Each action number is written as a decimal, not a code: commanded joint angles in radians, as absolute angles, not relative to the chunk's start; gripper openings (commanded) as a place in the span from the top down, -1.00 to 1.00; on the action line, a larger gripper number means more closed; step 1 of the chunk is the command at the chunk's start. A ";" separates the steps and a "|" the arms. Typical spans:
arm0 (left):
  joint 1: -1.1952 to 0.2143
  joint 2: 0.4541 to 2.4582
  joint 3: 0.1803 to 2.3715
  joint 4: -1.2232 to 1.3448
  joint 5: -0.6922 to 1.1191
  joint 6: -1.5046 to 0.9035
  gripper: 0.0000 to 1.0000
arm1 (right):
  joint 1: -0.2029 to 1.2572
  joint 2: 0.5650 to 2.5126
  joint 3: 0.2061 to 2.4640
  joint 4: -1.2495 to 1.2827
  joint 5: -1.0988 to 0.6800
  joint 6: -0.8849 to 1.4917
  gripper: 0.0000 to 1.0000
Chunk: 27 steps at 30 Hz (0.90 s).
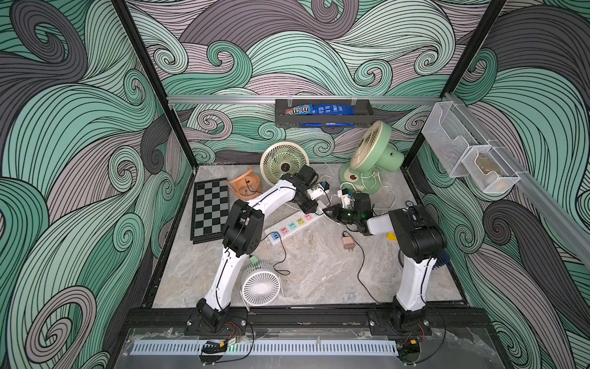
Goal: Unplug the desk fan from the power strip
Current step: Remove the plug from the socket.
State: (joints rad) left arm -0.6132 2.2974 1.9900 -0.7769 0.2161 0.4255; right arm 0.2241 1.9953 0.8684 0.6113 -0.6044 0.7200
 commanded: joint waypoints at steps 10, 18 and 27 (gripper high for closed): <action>-0.650 2.365 2.039 -0.750 0.102 0.383 0.49 | 0.230 2.011 0.849 0.641 -0.600 0.727 0.97; -0.658 2.377 2.065 -0.754 0.084 0.363 0.52 | 0.243 2.019 0.847 0.640 -0.586 0.733 0.97; -0.668 2.373 2.061 -0.750 0.047 0.367 1.00 | 0.257 2.021 0.852 0.592 -0.536 0.737 0.97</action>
